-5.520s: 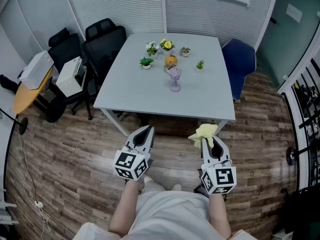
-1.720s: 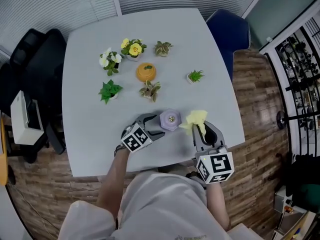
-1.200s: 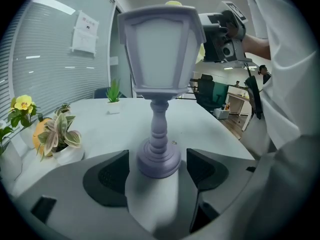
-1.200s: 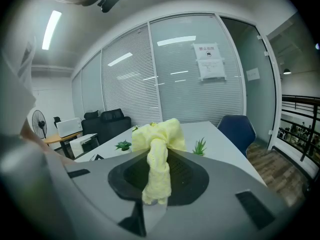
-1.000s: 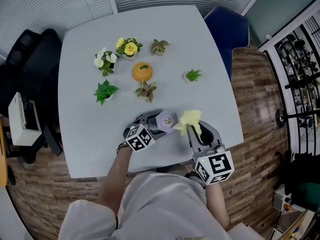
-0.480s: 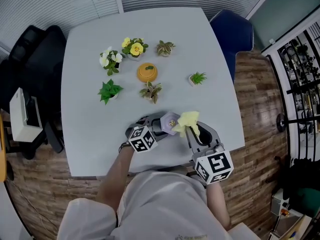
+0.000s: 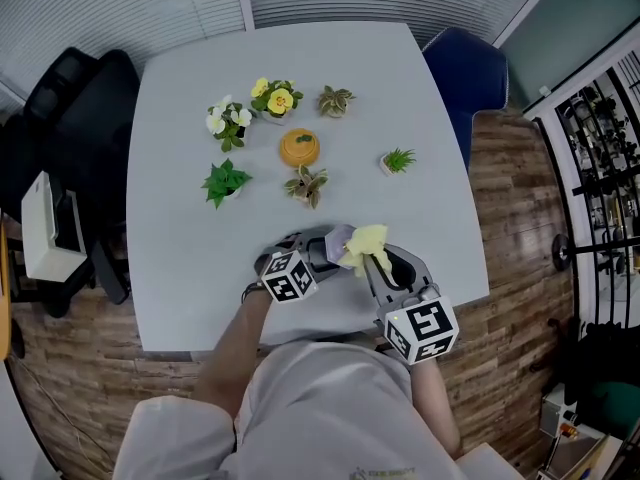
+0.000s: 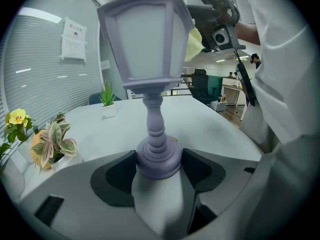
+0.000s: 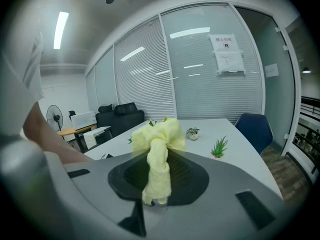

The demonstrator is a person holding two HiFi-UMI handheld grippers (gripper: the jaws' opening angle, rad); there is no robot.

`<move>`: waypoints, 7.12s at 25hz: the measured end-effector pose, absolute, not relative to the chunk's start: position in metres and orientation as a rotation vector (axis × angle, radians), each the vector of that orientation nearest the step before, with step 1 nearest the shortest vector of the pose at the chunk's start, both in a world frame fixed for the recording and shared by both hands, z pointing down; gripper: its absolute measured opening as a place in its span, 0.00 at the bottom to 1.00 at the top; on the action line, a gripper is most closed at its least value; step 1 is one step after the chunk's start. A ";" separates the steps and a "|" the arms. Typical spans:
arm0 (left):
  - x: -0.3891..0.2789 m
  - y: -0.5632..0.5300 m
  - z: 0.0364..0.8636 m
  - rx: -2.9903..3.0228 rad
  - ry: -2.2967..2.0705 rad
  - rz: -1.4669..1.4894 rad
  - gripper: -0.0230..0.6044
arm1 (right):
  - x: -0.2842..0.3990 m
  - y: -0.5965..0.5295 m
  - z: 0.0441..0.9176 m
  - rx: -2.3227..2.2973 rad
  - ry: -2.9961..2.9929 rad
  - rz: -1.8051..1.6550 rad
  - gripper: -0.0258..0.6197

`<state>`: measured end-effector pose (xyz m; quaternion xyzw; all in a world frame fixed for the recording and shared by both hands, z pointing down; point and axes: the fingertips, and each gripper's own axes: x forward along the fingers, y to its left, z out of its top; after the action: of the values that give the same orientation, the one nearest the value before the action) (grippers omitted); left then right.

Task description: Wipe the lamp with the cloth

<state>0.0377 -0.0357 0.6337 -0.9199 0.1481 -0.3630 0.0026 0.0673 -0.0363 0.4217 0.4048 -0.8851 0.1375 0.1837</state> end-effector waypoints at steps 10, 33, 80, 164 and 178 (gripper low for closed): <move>0.038 -0.035 0.633 -2.883 0.468 -1.141 0.52 | 0.057 -0.029 0.441 1.068 -2.471 0.387 0.15; 0.038 -0.036 0.633 -2.885 0.469 -1.140 0.52 | 0.063 -0.044 0.447 1.083 -2.477 0.432 0.15; 0.037 -0.038 0.634 -2.887 0.469 -1.142 0.52 | 0.050 -0.093 0.455 0.940 -2.412 0.395 0.15; 0.037 -0.037 0.635 -2.889 0.471 -1.146 0.52 | 0.023 -0.044 0.426 0.815 -2.312 -0.047 0.16; 0.037 -0.036 0.634 -2.888 0.471 -1.145 0.52 | 0.032 -0.030 0.436 0.798 -2.311 0.011 0.16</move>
<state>0.0369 -0.0364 0.6344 -0.9191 0.1498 -0.3644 -0.0002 0.0318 -0.0303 0.4356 0.3068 -0.8884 0.0044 0.3414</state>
